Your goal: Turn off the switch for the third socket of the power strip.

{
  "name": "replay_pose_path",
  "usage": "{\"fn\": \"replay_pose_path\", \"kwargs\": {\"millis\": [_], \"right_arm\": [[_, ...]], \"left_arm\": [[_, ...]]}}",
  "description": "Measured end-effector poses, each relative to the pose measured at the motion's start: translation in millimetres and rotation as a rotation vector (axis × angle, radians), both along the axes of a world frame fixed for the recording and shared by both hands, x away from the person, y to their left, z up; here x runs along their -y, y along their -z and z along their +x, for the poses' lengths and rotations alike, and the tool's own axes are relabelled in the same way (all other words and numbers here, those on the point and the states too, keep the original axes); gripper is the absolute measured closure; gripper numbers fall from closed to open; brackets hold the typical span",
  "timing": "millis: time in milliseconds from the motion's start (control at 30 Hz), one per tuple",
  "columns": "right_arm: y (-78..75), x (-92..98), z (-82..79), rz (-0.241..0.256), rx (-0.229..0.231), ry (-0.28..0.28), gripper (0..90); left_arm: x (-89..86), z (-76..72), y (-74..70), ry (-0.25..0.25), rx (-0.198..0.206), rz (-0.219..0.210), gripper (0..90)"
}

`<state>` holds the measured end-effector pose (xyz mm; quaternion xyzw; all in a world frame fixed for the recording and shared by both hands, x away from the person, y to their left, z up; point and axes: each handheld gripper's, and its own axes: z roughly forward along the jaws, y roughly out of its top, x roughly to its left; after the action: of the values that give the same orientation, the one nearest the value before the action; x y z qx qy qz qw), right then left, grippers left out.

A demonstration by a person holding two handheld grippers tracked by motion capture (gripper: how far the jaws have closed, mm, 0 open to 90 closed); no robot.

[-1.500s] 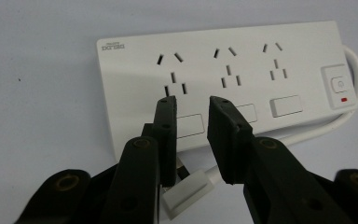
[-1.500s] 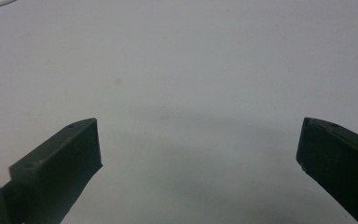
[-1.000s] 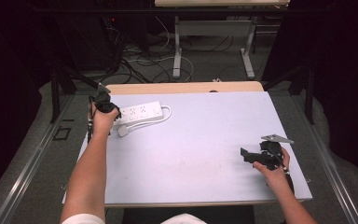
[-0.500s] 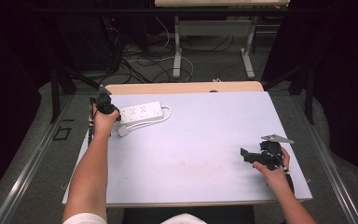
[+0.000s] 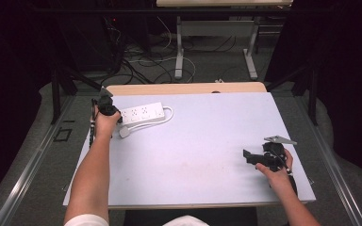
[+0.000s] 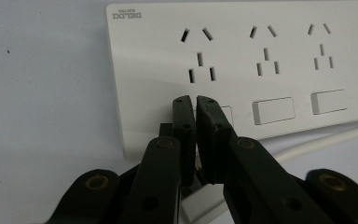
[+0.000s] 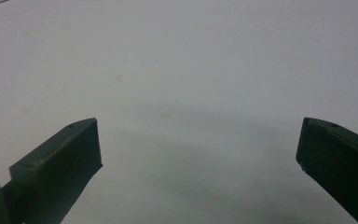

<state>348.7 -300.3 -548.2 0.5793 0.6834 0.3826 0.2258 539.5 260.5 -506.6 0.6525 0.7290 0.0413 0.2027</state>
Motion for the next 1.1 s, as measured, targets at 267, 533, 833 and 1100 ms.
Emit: {"fn": "replay_pose_path", "kwargs": {"millis": [267, 533, 833, 1100], "right_arm": [[0.2, -1.1, 0.1, 0.002, -0.002, 0.003, 0.0], [0.1, -1.0, 0.1, 0.002, -0.001, 0.001, 0.0], [0.1, -0.9, 0.1, -0.001, 0.001, -0.004, 0.0], [0.1, -0.9, 0.8, 0.000, 0.000, -0.004, 0.0]], "left_arm": [[0.3, -0.4, -0.3, -0.003, 0.009, 0.006, 90.0], [0.3, -0.6, -0.6, 0.000, 0.003, 0.004, 90.0], [0.3, -1.2, 0.7, -0.004, 0.008, 0.007, 90.0], [-5.7, -4.2, 5.4, -0.017, 0.044, -0.026, 90.0]]}}
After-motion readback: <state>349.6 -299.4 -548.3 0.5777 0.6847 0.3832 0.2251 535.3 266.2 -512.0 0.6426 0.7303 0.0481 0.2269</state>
